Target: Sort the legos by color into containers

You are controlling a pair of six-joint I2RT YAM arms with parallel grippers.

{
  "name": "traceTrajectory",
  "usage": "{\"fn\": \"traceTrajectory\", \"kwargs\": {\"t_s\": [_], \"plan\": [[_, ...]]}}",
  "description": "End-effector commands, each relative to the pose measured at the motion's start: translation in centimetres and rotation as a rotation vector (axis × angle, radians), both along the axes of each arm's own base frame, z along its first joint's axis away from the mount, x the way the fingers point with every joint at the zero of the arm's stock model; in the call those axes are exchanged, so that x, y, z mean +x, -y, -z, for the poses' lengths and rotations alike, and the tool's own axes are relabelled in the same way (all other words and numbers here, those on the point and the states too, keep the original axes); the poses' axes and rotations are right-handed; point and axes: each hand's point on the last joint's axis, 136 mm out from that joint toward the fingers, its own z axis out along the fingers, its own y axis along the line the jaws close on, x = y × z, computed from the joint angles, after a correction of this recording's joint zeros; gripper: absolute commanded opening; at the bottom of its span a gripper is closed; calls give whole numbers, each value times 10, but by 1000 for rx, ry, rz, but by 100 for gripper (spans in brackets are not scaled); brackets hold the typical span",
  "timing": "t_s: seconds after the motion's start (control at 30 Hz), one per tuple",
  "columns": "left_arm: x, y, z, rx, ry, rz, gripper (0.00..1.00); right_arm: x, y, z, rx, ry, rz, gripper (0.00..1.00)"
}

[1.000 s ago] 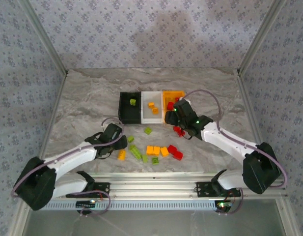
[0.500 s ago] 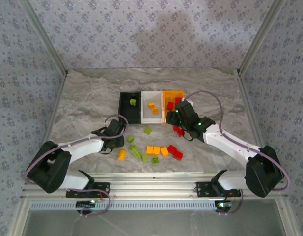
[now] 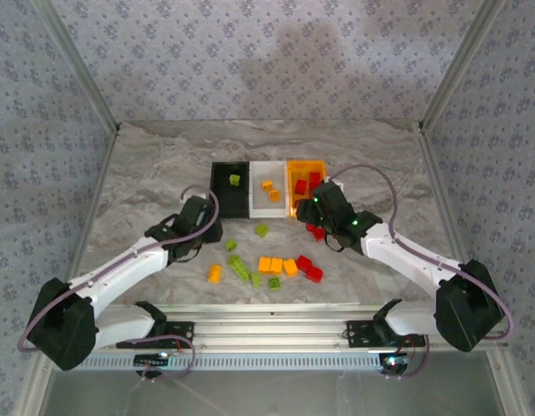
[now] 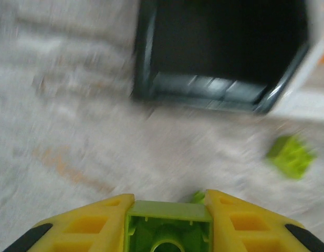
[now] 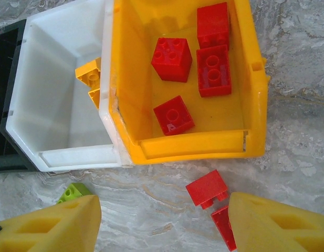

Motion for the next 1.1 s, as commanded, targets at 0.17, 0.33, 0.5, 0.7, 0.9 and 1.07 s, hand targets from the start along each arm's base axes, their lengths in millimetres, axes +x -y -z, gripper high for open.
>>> {"fn": "traceTrajectory", "kwargs": {"t_s": [0.17, 0.33, 0.5, 0.7, 0.9, 1.07], "plan": [[89, 36, -39, 61, 51, -6, 35, -10, 13, -2, 11, 10, 43, 67], [131, 44, -19, 108, 13, -26, 35, -22, 19, -8, 24, 19, 37, 67], [148, 57, -14, 111, -10, -22, 53, -35, 19, -9, 56, 23, 10, 69], [130, 74, -67, 29, 100, 26, 74, -45, -10, -2, 49, 5, -137, 73], [66, 75, -93, -63, 157, 99, 99, -52, -71, 11, 1, -2, -338, 77], [10, 45, -77, -107, 135, 88, 100, -45, -117, 39, -74, -55, -423, 94]]}}
